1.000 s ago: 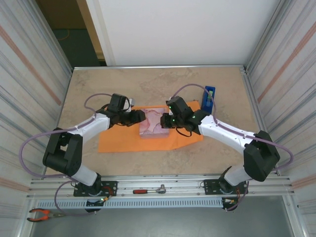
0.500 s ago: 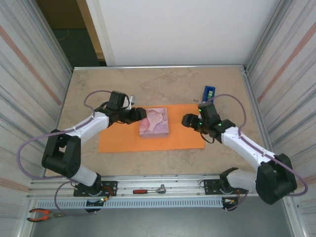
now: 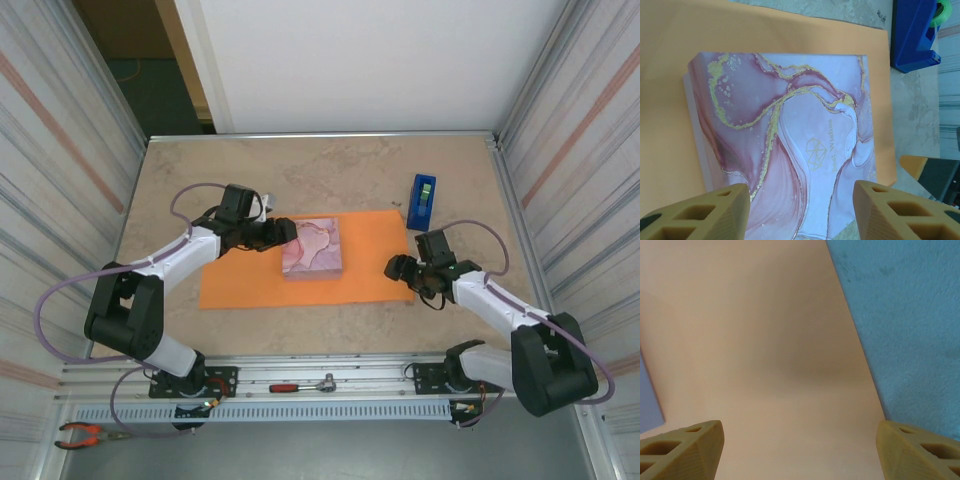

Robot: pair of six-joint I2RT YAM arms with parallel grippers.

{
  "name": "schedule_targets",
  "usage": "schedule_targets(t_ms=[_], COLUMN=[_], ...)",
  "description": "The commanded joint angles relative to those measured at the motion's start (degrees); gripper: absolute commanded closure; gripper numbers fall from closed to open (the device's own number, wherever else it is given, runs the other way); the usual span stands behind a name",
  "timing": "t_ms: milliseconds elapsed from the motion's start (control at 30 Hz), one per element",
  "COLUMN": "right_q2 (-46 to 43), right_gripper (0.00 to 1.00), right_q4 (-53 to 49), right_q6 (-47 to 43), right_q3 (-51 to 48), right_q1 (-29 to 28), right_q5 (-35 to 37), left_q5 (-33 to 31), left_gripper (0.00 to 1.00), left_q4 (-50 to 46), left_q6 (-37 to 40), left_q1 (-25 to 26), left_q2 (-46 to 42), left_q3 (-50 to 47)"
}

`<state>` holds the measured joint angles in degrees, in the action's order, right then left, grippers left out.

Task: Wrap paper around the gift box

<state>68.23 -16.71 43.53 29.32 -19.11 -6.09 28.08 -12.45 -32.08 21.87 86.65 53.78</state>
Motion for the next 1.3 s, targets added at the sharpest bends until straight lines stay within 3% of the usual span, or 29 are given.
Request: schedule_targets(t_ms=[0,467,800,1033,1167,1267], right_q2=[1.9,4.5,7.2,10.3,8.6,6.3], right_gripper=[0.2,0.25,0.24,0.31,0.38,0.37], right_q4=[2.3,17.6,26.7,26.4,25.3,24.7], right_q6=[1.9,1.8,-4.1,-5.4,-6.0,-6.5], right_q3=[-0.7,-1.2,1.8,4.5,3.2,1.4], right_q1=[-0.5,-5.1,-2.0,1.2,1.2,1.4], right_q5=[-0.5,-6.2,-8.8,-11.4,-11.5,-10.4], left_q5=[0.8,1.0,1.1,1.2,1.2,1.3], left_gripper=[0.43,0.43,0.43,0.43,0.43,0.43], left_q4=[-1.2,-0.7,-0.3,-0.4,-0.6,-0.5], left_q6=[1.4,1.2,0.7,0.8,1.0,1.1], left_q1=[0.2,0.2,0.2,0.2,0.2,0.2], left_q2=[-2.0,-1.8,-1.7,-2.1,-2.2,-1.9], left_q3=[0.2,-0.1,-0.1,0.1,0.2,0.4])
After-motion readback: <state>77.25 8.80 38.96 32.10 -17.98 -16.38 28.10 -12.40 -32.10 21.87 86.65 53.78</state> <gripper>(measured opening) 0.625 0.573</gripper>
